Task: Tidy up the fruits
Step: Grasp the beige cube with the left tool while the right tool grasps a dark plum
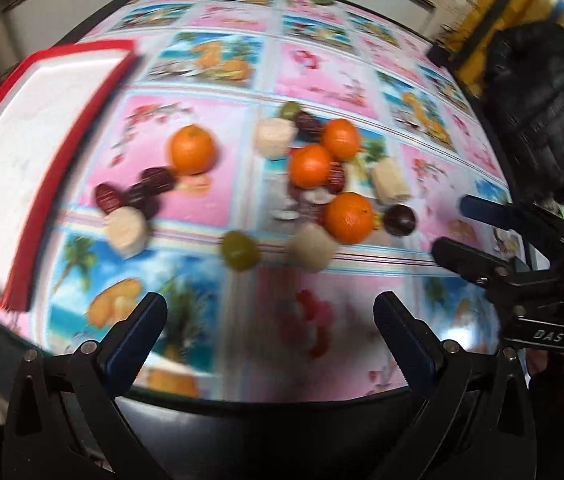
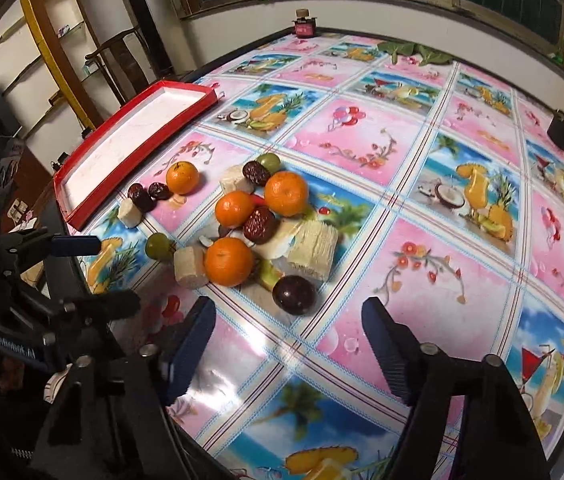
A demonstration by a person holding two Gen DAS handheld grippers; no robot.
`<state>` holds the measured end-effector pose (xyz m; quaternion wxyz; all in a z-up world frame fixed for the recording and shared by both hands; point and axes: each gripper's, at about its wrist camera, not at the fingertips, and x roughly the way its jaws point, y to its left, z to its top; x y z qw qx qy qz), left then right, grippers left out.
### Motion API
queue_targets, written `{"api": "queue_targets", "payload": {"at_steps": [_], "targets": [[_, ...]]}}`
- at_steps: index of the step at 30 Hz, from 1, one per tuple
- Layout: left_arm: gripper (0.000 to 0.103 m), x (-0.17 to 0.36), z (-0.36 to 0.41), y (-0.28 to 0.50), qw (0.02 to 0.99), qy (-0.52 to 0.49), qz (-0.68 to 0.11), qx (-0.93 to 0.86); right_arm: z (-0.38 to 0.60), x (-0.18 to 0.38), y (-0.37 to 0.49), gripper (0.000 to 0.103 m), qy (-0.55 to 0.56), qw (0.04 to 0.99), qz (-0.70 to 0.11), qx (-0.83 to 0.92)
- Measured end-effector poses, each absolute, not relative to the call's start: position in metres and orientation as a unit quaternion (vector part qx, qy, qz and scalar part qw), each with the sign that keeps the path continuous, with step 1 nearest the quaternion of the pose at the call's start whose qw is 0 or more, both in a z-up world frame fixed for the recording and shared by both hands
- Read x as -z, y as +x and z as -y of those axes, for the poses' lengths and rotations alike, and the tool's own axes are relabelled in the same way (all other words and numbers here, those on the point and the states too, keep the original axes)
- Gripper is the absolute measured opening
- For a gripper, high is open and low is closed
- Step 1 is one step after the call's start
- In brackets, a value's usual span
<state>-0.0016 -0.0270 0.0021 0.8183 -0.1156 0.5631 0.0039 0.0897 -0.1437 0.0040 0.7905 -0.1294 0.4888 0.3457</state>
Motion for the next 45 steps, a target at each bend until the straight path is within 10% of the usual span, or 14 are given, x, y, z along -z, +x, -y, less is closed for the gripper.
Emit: {"api": "queue_targets", "payload": {"at_steps": [19,21,45], "targets": [[0.049,0.022,0.049,0.041,0.81,-0.1,-0.57,0.092,0.136,0.018,0.104,0.047,-0.139,0.758,-0.527,-0.359],[0.031,0.023,0.048,0.043,0.809,-0.099,-0.572,0.094,0.134,0.021,0.105,0.043,-0.14,0.756,-0.528,-0.36],[0.03,0.001,0.02,0.027,0.808,-0.128,-0.572,0.061,0.115,0.001,0.098,0.03,-0.151,0.76,-0.503,-0.383]]}}
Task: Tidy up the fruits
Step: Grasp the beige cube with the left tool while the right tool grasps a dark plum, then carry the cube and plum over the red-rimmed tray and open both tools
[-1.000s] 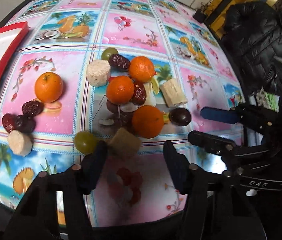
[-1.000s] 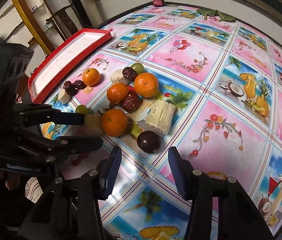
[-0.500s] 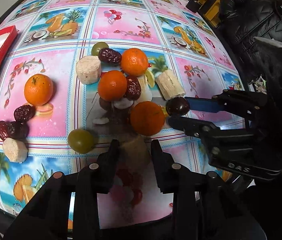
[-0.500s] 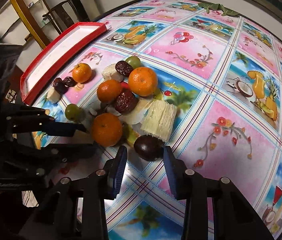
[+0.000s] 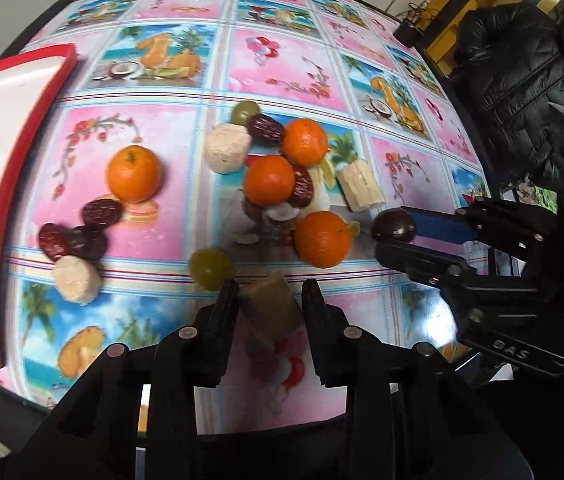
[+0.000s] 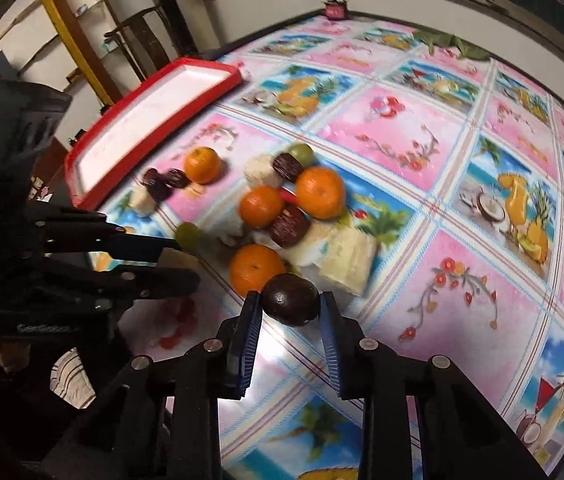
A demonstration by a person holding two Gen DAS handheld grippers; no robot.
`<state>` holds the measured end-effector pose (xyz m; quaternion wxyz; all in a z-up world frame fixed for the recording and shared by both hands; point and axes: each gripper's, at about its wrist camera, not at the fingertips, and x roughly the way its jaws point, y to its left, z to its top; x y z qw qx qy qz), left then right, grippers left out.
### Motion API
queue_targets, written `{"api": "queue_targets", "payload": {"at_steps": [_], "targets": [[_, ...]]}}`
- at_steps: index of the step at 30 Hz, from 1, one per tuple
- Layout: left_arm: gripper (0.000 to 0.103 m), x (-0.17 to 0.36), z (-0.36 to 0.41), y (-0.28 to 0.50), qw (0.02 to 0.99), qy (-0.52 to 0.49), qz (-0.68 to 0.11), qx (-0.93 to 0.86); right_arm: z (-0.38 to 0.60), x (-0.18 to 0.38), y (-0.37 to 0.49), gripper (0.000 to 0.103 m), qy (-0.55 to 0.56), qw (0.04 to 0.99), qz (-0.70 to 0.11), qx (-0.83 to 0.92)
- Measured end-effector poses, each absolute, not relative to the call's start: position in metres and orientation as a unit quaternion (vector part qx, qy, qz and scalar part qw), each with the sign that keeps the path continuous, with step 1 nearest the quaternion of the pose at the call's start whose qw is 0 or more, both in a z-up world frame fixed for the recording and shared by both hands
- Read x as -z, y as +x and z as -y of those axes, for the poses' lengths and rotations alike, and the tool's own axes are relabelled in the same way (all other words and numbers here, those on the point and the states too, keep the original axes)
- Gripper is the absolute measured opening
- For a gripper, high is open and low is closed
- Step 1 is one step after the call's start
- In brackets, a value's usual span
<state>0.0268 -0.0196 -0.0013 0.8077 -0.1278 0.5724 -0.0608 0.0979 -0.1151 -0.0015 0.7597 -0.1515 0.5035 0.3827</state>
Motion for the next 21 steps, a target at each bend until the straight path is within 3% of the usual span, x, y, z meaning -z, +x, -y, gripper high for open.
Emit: {"api": "queue_targets", "payload": {"at_steps": [21], "targets": [[0.03,-0.03,-0.1,0.003,0.826,-0.172,-0.534,-0.055,0.006,-0.032,0.104,0.029,-0.158,0.737,-0.466,-0.464]]}}
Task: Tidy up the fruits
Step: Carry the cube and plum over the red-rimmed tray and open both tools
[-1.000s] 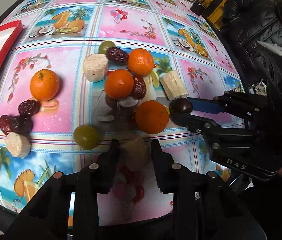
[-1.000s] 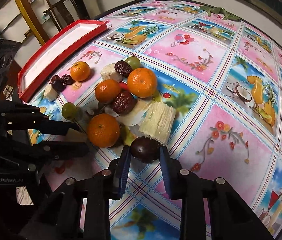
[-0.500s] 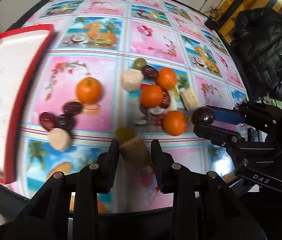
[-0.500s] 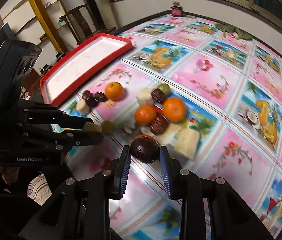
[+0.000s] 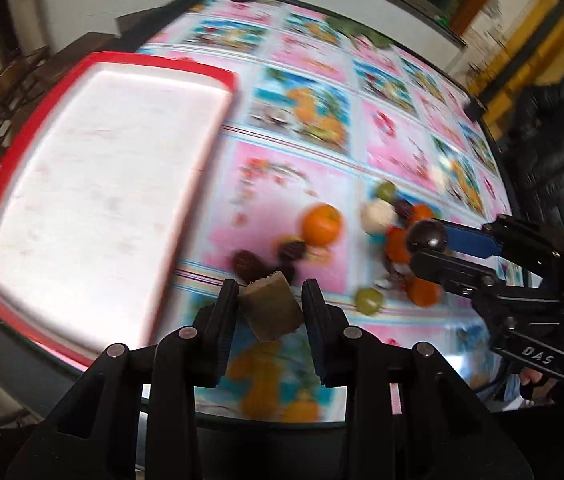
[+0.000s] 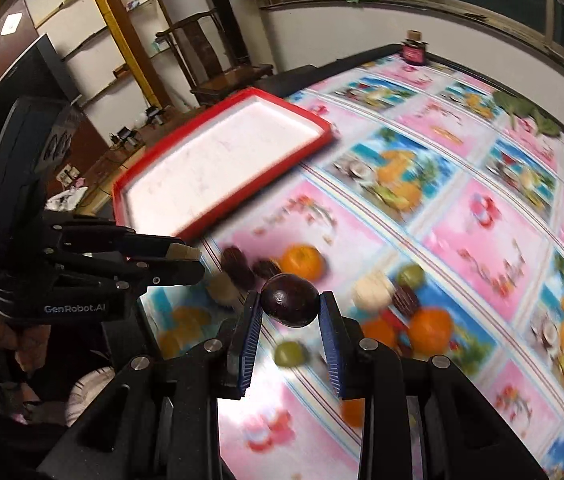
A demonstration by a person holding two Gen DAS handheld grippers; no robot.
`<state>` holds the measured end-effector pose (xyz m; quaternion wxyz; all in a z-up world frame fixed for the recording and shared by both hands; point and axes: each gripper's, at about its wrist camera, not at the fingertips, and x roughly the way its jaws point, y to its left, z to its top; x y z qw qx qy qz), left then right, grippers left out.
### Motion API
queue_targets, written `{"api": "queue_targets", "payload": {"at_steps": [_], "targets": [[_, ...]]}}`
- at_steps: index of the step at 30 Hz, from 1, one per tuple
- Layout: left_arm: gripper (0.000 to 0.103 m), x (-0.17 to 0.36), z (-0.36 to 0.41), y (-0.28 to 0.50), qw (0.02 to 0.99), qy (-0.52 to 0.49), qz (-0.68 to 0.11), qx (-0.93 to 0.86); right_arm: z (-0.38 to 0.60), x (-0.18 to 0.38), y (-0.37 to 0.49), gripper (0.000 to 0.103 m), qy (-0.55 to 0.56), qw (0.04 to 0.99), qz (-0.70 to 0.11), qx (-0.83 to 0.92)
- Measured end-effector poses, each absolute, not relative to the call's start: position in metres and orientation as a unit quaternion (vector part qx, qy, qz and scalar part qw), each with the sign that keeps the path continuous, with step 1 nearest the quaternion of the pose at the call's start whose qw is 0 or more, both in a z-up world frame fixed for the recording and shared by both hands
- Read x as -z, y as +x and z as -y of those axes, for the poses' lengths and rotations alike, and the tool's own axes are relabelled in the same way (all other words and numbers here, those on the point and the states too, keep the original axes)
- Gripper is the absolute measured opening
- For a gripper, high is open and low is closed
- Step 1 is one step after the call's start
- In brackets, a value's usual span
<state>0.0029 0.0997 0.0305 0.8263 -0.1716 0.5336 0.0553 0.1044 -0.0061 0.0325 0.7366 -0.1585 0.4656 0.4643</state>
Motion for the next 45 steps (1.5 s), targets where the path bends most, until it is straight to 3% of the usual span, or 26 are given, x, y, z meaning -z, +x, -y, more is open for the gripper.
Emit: {"api": "queue_targets", "payload": {"at_steps": [11,23,36,45], "targets": [[0.03,-0.014,-0.186,0.021,0.823,-0.208,-0.52,-0.099,-0.076,-0.029,0.12,0.029,-0.166,0.706,-0.466,-0.507],[0.03,0.019,-0.186,0.022,0.813,-0.21,-0.536,-0.087,-0.173,0.006,0.176,0.03,-0.199,0.679,-0.495,-0.505],[0.03,0.018,-0.162,-0.001,0.815,-0.193,-0.542,-0.062,-0.164,0.037,0.145,0.03,-0.223,0.626,-0.533,-0.524],[0.03,-0.002,-0.196,0.059,0.841,-0.179,-0.505,-0.077,-0.173,0.018,0.184,0.03,-0.214,0.679,-0.502,-0.491]]}}
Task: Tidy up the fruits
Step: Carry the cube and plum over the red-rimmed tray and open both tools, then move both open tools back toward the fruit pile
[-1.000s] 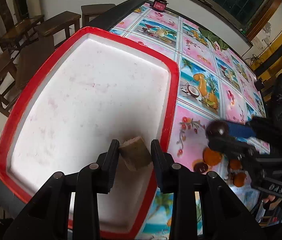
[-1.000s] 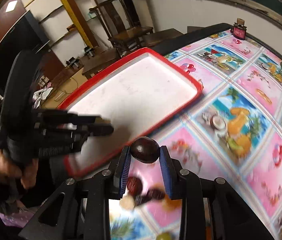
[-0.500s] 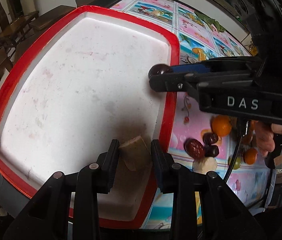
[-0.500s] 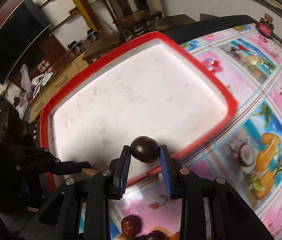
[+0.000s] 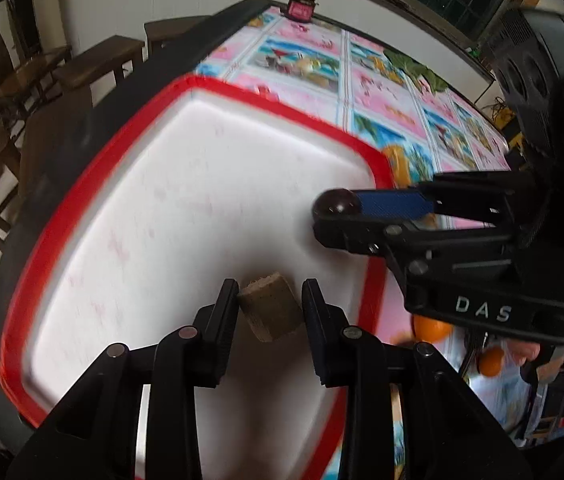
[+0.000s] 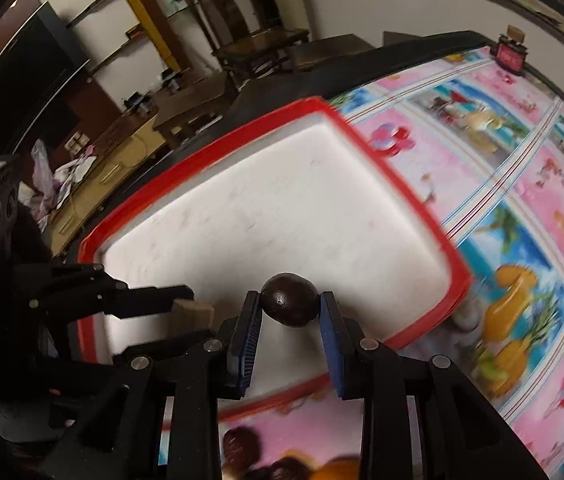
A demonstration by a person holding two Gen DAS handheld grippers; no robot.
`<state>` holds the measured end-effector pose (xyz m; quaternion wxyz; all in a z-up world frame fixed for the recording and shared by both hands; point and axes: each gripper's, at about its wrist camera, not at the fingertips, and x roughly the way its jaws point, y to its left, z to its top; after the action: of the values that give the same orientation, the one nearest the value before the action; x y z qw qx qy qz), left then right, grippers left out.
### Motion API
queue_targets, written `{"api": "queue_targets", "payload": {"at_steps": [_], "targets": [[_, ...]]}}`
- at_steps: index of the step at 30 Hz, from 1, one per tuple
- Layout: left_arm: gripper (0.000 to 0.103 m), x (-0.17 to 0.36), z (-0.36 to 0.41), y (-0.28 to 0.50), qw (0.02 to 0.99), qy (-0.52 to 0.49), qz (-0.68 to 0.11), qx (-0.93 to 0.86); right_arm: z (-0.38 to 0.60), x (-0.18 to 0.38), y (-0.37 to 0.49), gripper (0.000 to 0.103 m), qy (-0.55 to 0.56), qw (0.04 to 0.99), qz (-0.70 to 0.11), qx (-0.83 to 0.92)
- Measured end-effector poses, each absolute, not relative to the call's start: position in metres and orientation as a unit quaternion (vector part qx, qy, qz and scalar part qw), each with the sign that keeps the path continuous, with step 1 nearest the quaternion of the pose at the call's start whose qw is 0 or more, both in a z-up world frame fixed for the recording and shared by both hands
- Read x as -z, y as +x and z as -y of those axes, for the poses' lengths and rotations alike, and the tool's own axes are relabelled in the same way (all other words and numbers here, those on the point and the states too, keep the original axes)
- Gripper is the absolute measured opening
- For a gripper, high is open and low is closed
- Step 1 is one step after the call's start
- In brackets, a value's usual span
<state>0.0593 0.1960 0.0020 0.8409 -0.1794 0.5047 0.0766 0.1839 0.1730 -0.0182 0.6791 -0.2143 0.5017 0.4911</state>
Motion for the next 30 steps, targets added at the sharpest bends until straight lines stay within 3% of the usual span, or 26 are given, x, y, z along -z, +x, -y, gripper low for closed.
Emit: {"api": "queue_targets", "payload": {"at_steps": [24,26,28,30], "targets": [[0.031,0.019,-0.248,0.133,0.844,-0.175,-0.496,-0.104,-0.186,0.037,0.219,0.032,-0.221,0.701,-0.498,-0.46],[0.035,0.019,-0.247,0.133,0.844,-0.173,-0.496,-0.109,-0.185,0.036,0.219,0.035,-0.22,0.702,-0.497,-0.461],[0.046,0.02,-0.248,0.133,0.842,-0.177,-0.497,-0.113,-0.183,0.033,0.219,0.047,-0.214,0.706,-0.492,-0.462],[0.052,0.018,-0.25,0.131,0.843,-0.186,-0.492,-0.114,-0.18,0.027,0.217,0.05,-0.209,0.711,-0.485,-0.465]]}}
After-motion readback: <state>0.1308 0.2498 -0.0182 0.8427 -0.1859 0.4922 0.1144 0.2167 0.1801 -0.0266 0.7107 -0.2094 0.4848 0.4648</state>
